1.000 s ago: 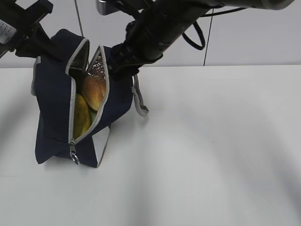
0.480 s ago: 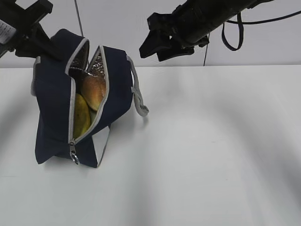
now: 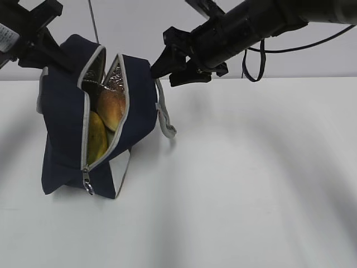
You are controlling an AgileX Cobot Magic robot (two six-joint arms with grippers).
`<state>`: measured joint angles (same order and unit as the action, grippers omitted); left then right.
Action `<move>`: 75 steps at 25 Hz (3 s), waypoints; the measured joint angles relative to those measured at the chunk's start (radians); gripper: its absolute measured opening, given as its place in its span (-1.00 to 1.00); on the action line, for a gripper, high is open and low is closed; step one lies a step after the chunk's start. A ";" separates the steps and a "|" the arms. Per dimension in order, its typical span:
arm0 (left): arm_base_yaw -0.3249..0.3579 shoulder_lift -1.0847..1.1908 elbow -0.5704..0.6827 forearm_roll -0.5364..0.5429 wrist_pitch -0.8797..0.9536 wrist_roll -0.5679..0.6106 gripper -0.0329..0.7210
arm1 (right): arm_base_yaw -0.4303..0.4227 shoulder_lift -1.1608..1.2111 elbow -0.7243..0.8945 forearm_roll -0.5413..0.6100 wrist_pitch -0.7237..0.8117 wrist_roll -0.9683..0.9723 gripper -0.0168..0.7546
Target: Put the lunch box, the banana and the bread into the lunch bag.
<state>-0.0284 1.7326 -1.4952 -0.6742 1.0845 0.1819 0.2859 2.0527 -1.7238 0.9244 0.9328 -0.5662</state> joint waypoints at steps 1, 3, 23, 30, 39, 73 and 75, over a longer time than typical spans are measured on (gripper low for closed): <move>0.000 0.000 0.000 0.000 0.000 0.000 -0.92 | 0.000 0.008 -0.002 0.010 0.000 -0.006 0.09; 0.000 0.000 0.000 0.000 0.000 0.000 -0.92 | 0.000 0.020 -0.006 0.037 -0.002 -0.011 0.09; 0.000 0.000 0.000 -0.001 0.000 0.000 -0.92 | 0.027 0.081 -0.009 0.081 -0.043 -0.021 0.01; 0.000 0.000 0.000 0.000 0.000 0.000 -0.92 | 0.033 0.104 -0.015 0.124 -0.029 -0.050 -0.39; 0.000 0.000 0.000 -0.001 0.000 0.000 -0.92 | 0.034 0.104 -0.028 0.158 -0.005 -0.124 -0.97; -0.164 0.118 0.000 -0.350 -0.265 0.189 -0.92 | 0.027 -0.118 -0.089 -0.375 0.103 0.074 -0.97; -0.165 0.118 0.000 -0.360 -0.279 0.209 -0.92 | 0.027 -0.118 -0.089 -0.375 0.078 0.074 -0.97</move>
<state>-0.1934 1.8509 -1.4952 -1.0345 0.8059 0.3909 0.3131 1.9349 -1.8126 0.5491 1.0109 -0.4920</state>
